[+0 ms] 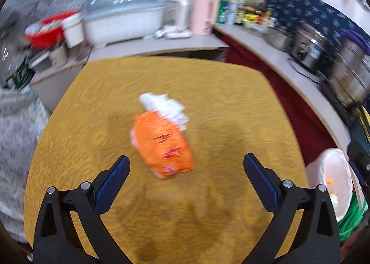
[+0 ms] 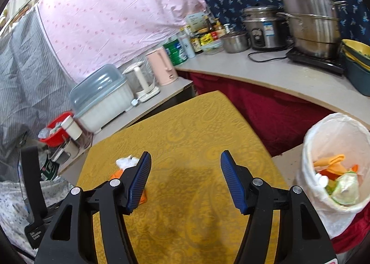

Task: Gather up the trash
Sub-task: 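Move both tools back to the table toward the orange bag and tissue, then grasp the orange snack bag with the left tool while the right grasps the white tissue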

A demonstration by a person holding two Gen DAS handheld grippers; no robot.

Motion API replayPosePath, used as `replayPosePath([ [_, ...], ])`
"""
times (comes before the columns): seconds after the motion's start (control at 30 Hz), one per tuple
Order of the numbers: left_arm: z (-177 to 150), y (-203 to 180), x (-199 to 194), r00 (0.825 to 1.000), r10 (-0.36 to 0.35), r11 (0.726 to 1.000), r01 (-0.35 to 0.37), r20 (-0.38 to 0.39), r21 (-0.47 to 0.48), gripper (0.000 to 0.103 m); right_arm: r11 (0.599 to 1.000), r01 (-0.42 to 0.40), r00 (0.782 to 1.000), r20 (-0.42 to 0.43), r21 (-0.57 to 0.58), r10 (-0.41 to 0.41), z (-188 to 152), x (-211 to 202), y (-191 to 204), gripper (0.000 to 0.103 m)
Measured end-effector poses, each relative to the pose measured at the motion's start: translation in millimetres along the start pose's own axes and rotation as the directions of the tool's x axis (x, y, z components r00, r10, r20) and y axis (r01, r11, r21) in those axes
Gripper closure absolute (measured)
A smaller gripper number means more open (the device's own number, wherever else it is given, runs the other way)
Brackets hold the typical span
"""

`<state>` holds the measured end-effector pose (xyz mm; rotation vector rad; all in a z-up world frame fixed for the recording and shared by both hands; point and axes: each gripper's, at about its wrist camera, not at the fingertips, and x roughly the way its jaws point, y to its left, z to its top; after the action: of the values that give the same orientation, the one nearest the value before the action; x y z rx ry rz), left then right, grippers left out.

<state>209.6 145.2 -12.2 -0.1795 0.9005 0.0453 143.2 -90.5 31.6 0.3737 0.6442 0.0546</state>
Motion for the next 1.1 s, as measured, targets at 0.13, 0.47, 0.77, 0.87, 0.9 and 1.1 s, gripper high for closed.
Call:
replayPosePath([
  [0.13,-0.9,33.3,26.2,0.998,0.017,0.996,-0.023,-0.066,-0.088,0.009,0.999,-0.023,0.999,-0.047,-0.03,0.021,-10.3,27.8,25.5,0.042],
  [0.47,-1.9,63.3,84.6,0.985,-0.029,0.977,-0.008,-0.171,-0.213,0.009,0.998,-0.04,0.992,-0.122,-0.058,0.033,-18.3,88.4,60.3,0.042],
  [0.77,2.2,64.6,113.4,0.969,-0.129,0.972,0.081,-0.209,-0.221,0.041,0.996,-0.041,0.985,-0.171,-0.076,0.027,-23.3,130.4,77.6,0.042],
  [0.87,2.3,70.6,114.6,0.967,-0.151,0.97,0.105,-0.204,-0.22,0.067,0.995,-0.048,0.982,-0.186,-0.082,0.031,-25.0,141.8,84.2,0.042],
  [0.9,2.4,73.4,112.9,0.97,-0.14,0.973,0.098,-0.2,-0.209,0.077,0.995,-0.05,0.981,-0.19,-0.083,0.033,-26.2,144.3,85.8,0.042],
  [1.1,5.5,98.1,92.5,0.972,-0.16,0.971,0.123,-0.173,-0.206,0.084,0.993,-0.079,0.97,-0.235,-0.089,0.057,-32.5,171.5,107.3,0.042],
])
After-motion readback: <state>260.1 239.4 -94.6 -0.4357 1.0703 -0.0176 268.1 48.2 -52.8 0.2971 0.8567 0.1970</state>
